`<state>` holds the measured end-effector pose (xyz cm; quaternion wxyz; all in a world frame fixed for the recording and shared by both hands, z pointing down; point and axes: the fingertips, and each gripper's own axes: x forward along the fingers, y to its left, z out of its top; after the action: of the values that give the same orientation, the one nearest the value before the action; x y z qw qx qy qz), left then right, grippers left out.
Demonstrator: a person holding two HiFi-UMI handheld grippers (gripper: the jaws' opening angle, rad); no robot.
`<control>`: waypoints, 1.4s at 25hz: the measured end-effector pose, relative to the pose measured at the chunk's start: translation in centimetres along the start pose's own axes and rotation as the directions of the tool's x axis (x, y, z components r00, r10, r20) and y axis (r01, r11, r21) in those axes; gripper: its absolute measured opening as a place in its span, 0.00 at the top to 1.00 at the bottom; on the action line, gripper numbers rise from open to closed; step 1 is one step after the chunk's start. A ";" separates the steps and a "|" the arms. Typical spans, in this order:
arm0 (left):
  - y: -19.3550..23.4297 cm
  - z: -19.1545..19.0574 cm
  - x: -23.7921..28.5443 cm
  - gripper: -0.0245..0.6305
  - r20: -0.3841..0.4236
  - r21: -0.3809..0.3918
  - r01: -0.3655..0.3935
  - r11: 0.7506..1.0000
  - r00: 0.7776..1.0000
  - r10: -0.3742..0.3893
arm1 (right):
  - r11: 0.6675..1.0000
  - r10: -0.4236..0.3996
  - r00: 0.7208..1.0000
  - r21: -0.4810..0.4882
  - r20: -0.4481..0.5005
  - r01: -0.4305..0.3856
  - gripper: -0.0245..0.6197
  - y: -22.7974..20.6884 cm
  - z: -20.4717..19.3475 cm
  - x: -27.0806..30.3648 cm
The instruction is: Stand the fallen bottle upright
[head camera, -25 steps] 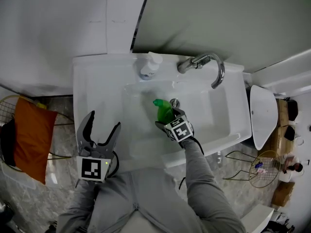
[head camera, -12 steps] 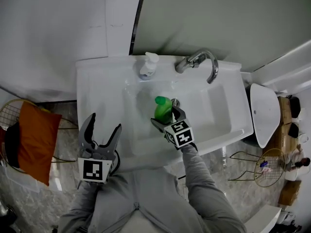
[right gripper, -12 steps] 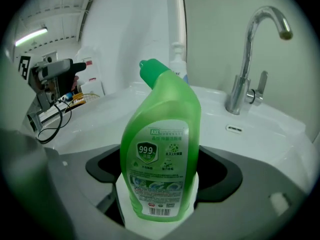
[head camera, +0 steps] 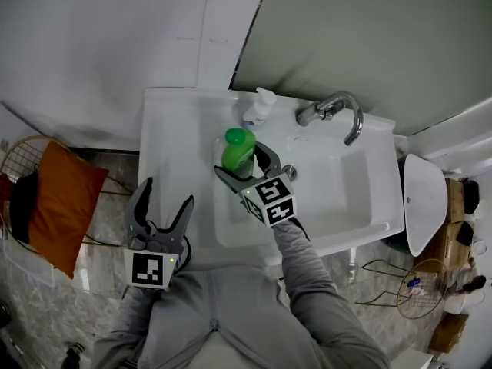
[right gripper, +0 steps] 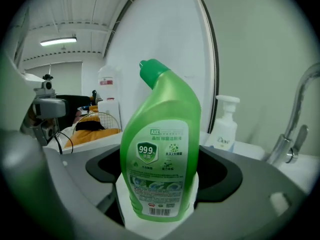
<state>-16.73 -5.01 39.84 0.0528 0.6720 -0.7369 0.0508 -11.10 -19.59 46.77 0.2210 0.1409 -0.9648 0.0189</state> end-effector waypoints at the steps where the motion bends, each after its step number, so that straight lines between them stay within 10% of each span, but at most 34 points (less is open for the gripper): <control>1: 0.3 0.0 -0.3 0.38 0.001 -0.005 -0.015 1.000 1.000 0.015 | 1.000 0.012 1.000 -0.007 0.014 -0.012 0.29 0.3 0.7 0.7; 35: 5.3 -2.1 -5.1 0.38 -0.106 -0.004 -0.303 0.953 0.948 0.301 | 0.980 0.198 0.945 -0.039 0.262 -0.195 0.29 5.2 8.2 13.2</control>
<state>-21.47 0.83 41.14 0.0894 0.5473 -0.8277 0.0856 -27.38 -18.91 45.25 0.0882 0.0440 -0.9950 0.0159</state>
